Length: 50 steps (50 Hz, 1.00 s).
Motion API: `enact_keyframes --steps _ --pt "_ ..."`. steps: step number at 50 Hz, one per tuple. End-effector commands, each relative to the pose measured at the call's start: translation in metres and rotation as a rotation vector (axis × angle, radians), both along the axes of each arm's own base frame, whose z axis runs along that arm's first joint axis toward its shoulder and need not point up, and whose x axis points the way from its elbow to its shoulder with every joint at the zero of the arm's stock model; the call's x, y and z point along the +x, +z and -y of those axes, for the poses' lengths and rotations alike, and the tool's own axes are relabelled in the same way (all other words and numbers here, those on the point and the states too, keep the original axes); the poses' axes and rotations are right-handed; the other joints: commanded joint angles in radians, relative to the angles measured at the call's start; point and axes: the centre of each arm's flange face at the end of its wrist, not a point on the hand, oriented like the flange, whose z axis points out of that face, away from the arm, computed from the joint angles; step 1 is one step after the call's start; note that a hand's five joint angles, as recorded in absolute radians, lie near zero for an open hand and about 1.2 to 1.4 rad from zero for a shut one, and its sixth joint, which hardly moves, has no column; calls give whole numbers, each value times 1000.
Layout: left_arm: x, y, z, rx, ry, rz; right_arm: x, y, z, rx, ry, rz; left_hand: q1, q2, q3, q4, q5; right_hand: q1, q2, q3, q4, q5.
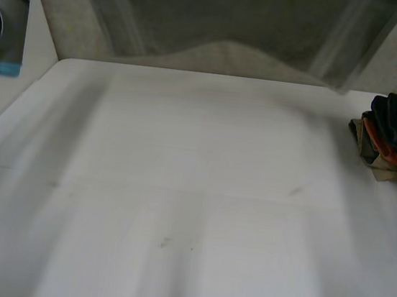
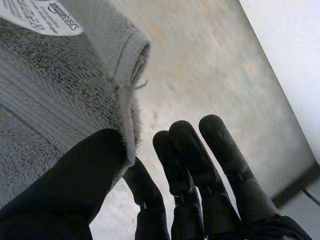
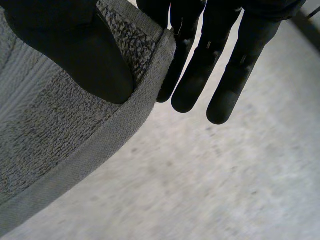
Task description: Fold the laundry.
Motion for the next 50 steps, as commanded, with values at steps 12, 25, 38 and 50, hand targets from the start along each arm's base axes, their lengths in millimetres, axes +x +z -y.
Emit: enact_keyframes --steps 12,25,38,50 --pt "4 -198 -55 631 -31 177 16 -215 -27 781 166 -241 243 196 201 192 238 278 224 206 199 212" --pt "36 -230 -195 1118 44 674 -20 -217 -154 1275 123 -771 243 196 201 192 238 278 224 206 199 212" --pt "41 -206 -198 1123 96 679 -43 -221 -136 1202 6 -741 243 196 201 192 238 278 224 206 199 212" --pt "0 -220 -96 819 140 607 -3 -234 -63 936 -31 -559 243 196 201 192 238 278 224 206 199 212"
